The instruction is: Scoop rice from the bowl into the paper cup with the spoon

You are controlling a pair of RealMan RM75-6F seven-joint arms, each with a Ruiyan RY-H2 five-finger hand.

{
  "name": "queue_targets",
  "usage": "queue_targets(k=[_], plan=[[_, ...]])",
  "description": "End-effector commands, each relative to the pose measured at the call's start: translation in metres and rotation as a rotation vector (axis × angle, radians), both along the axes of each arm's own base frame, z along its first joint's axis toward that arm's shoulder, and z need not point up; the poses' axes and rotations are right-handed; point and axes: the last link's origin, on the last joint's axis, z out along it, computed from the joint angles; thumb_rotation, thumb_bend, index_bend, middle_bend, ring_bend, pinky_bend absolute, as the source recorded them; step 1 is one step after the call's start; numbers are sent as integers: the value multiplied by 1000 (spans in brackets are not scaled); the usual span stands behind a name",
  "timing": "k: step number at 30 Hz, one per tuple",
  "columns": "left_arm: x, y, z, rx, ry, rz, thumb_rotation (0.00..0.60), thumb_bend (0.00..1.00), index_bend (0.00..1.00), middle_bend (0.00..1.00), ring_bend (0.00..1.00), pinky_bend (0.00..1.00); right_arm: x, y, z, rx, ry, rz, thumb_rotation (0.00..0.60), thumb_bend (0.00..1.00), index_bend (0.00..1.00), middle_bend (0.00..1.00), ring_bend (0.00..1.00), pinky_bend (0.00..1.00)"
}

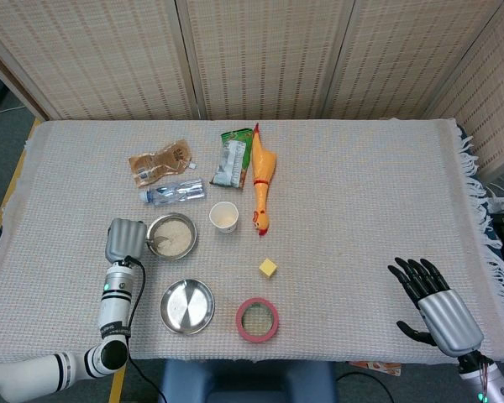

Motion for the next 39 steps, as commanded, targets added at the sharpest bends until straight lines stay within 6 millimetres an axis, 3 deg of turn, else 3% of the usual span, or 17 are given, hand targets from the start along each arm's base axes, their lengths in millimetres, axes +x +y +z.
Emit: queue_targets(k=[1, 14, 22, 34, 39], plan=[[4, 8, 12, -15, -76, 24, 600, 388, 570, 1000, 1000, 1000, 0, 0, -1, 3, 2, -1, 600, 98, 0, 0, 0, 0], [-4, 37, 32, -67, -320, 170, 600, 387, 650, 1000, 1000, 1000, -1, -2, -3, 8, 11, -12, 600, 98, 0, 0, 0, 0], [-3, 44, 41, -84, -417, 198, 600, 386, 668, 1000, 1000, 1000, -2, -4, -4, 11, 16, -20, 600, 98, 0, 0, 0, 0], [13, 53, 61, -89, -512, 210, 600, 387, 669, 1000, 1000, 1000, -3, -6, -5, 15, 22, -25, 600, 98, 0, 0, 0, 0], [33, 60, 72, -106, -567, 223, 600, 387, 669, 1000, 1000, 1000, -4, -7, -4, 8, 24, -32, 600, 97, 0, 0, 0, 0]])
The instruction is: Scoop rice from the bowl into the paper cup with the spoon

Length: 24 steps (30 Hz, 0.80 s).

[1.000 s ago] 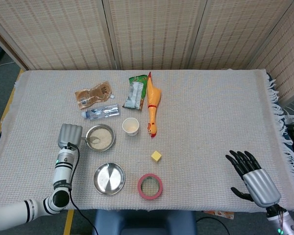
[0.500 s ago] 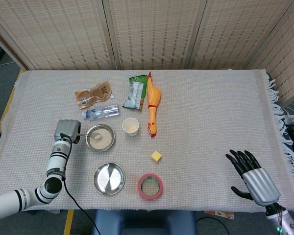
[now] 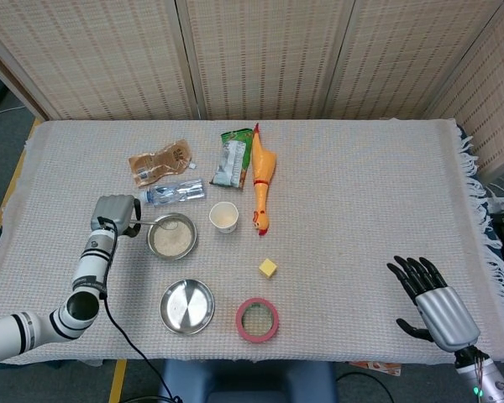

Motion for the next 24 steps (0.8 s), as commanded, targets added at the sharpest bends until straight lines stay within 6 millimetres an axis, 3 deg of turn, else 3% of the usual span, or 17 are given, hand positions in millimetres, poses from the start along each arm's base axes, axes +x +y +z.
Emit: queue_targets(k=[1, 14, 24], plan=[[17, 5, 7, -14, -13, -10, 600, 387, 669, 1000, 1000, 1000, 0, 0, 0, -4, 0, -1, 600, 97, 0, 0, 0, 0], [70, 26, 4, -80, -95, -15, 600, 388, 674, 1000, 1000, 1000, -5, -6, 5, -21, -10, -35, 600, 97, 0, 0, 0, 0], [86, 39, -18, -81, -76, -36, 600, 387, 677, 1000, 1000, 1000, -9, -13, 7, -26, -15, -60, 600, 100, 0, 0, 0, 0]])
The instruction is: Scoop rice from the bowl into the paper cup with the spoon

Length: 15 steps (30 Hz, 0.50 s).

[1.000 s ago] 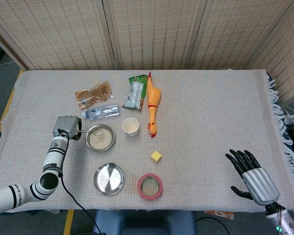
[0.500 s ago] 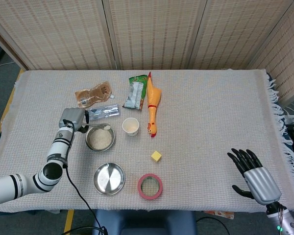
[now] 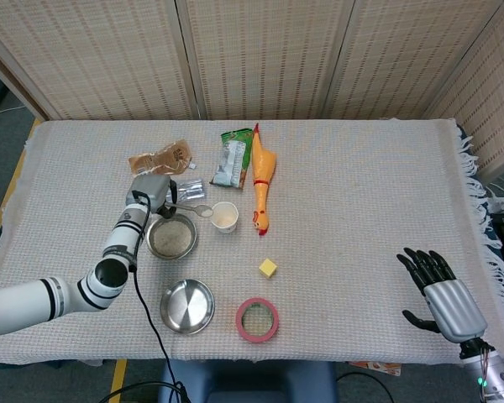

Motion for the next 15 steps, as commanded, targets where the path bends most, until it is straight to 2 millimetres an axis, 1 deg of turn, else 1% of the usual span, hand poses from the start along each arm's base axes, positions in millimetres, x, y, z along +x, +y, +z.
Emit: queue_targets(k=[1, 6, 9, 15], plan=[[3, 5, -11, 3, 15, -2, 600, 387, 676, 1000, 1000, 1000, -1, -2, 1, -3, -2, -5, 600, 100, 0, 0, 0, 0], [4, 6, -23, 21, 59, -30, 600, 387, 676, 1000, 1000, 1000, -2, -4, 1, -3, -1, -13, 600, 100, 0, 0, 0, 0], [6, 2, -30, 30, 89, -66, 600, 386, 676, 1000, 1000, 1000, -3, -5, 0, -1, 1, -17, 600, 100, 0, 0, 0, 0], [11, -6, -40, 89, 175, -160, 600, 387, 676, 1000, 1000, 1000, -2, -5, -1, 2, 3, -19, 600, 100, 0, 0, 0, 0]])
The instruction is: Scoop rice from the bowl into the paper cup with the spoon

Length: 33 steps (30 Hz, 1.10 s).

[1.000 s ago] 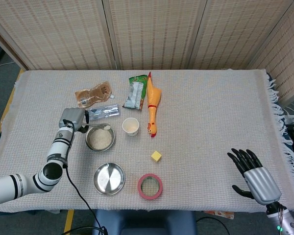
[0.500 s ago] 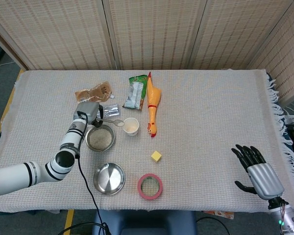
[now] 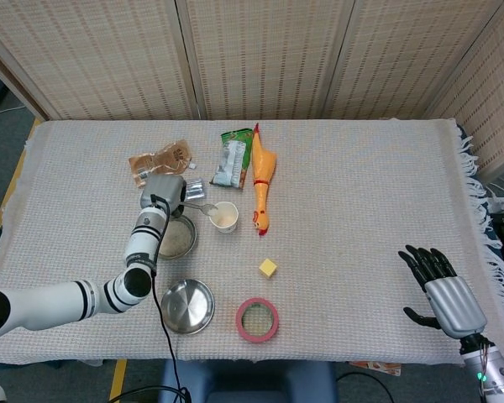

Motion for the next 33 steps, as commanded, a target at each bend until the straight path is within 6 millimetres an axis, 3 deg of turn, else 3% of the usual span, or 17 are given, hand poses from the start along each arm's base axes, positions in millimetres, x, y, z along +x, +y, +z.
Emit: queue_targets(k=[1, 8, 33], plan=[[2, -9, -10, 20, 40, -56, 600, 387, 676, 1000, 1000, 1000, 0, 0, 0, -1, 0, -1, 600, 100, 0, 0, 0, 0], [9, -23, -20, 100, 123, -214, 600, 387, 683, 1000, 1000, 1000, 1, 2, 1, -3, 0, -2, 600, 100, 0, 0, 0, 0], [-14, -52, -52, 343, 376, -602, 600, 390, 688, 1000, 1000, 1000, 3, 5, 5, -18, -5, 4, 600, 101, 0, 0, 0, 0]])
